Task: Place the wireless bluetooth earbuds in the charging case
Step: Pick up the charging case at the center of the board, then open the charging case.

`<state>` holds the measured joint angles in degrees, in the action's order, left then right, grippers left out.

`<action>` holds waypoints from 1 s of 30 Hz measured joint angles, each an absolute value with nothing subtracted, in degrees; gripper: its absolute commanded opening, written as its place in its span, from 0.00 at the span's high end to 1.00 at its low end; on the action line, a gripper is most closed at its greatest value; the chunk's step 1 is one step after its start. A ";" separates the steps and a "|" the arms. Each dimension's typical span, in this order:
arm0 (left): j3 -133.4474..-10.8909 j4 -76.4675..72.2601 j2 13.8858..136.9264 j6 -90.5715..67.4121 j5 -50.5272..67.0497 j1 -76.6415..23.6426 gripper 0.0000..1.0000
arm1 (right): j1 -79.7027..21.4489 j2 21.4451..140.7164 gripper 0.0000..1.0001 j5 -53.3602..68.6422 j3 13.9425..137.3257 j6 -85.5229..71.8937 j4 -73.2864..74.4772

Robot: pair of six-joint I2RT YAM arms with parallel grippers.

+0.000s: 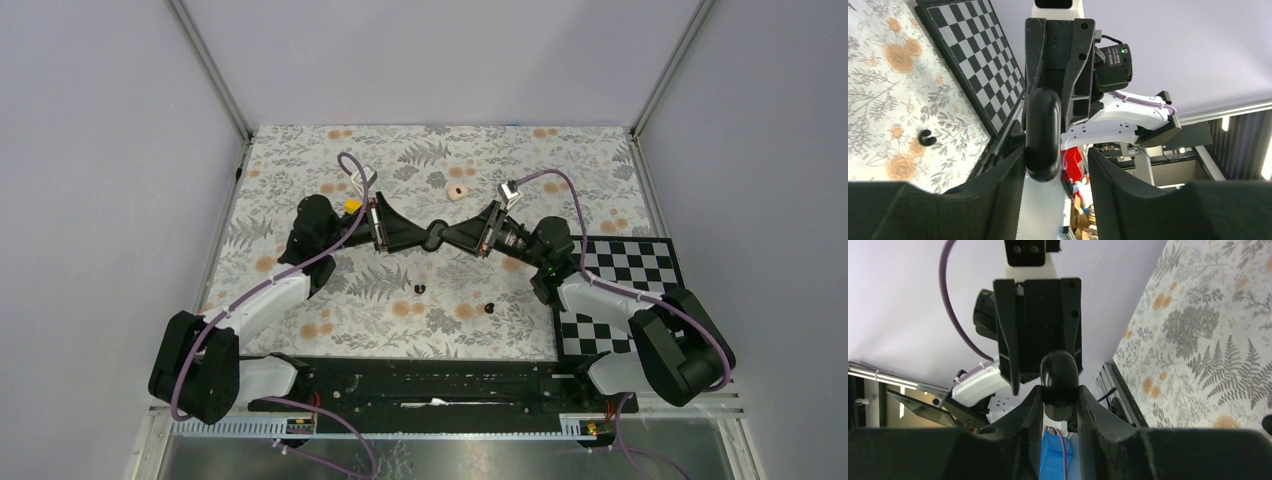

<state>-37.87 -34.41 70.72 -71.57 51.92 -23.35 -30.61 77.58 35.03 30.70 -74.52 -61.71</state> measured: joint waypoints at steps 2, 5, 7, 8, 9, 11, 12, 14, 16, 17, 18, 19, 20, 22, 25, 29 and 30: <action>-38.28 -33.47 70.72 -70.87 52.25 -23.03 0.43 | -30.61 77.54 1.00 35.62 30.76 -73.82 -60.90; -40.56 -29.28 70.74 -67.99 52.34 -22.85 0.43 | -30.61 77.38 1.00 36.88 31.38 -72.51 -58.54; -42.44 -26.17 70.74 -65.54 52.34 -22.85 0.44 | -30.63 77.28 1.00 37.87 31.86 -71.83 -57.87; -43.20 -25.04 70.74 -64.51 52.36 -22.85 0.44 | -30.63 77.17 1.00 38.57 32.01 -71.57 -57.43; -44.18 -23.49 70.78 -63.29 52.49 -22.85 0.43 | -30.63 77.10 1.00 38.81 32.08 -71.40 -57.25; -46.00 -20.88 71.11 -60.93 52.82 -22.85 0.43 | -30.63 76.95 1.00 39.70 32.14 -70.96 -56.95; -46.70 -19.70 71.31 -59.81 52.97 -22.85 0.42 | -30.63 76.95 1.00 40.16 32.18 -70.81 -56.69; -47.88 -17.28 71.72 -57.87 53.54 -22.85 0.40 | -30.63 76.95 1.00 40.69 32.25 -70.65 -56.25; -48.42 -15.53 72.23 -56.07 54.35 -22.87 0.39 | -30.63 76.95 1.00 41.36 32.27 -70.57 -56.07; -48.53 -14.83 72.60 -55.40 54.85 -22.87 0.39 | -30.63 76.95 1.00 41.58 32.27 -70.59 -56.21; -48.53 -14.33 72.99 -54.89 55.29 -22.87 0.40 | -30.63 76.95 1.00 41.69 32.27 -70.70 -56.40; -48.53 -13.67 73.38 -54.37 55.70 -22.87 0.41 | -30.63 76.97 1.00 41.74 32.27 -70.89 -56.77; -48.53 -12.93 73.80 -53.95 56.16 -22.87 0.41 | -30.63 76.99 1.00 41.74 32.27 -71.09 -57.34; -48.53 -12.47 74.37 -53.54 57.04 -22.87 0.45 | -30.63 76.99 1.00 41.74 32.27 -71.50 -58.26; -48.53 -12.64 74.52 -53.47 58.59 -22.87 0.51 | -30.63 77.49 1.00 41.89 32.27 -72.34 -60.18; -47.70 -16.67 74.70 -55.48 60.23 -22.87 0.57 | -30.63 78.91 1.00 43.09 32.27 -73.38 -62.33; -47.24 -17.98 74.83 -56.21 60.53 -22.87 0.59 | -30.63 79.13 1.00 43.22 32.27 -73.49 -62.50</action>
<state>-47.24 -17.98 74.83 -56.21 60.53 -22.87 -30.63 79.13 43.22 32.27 -73.49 -62.50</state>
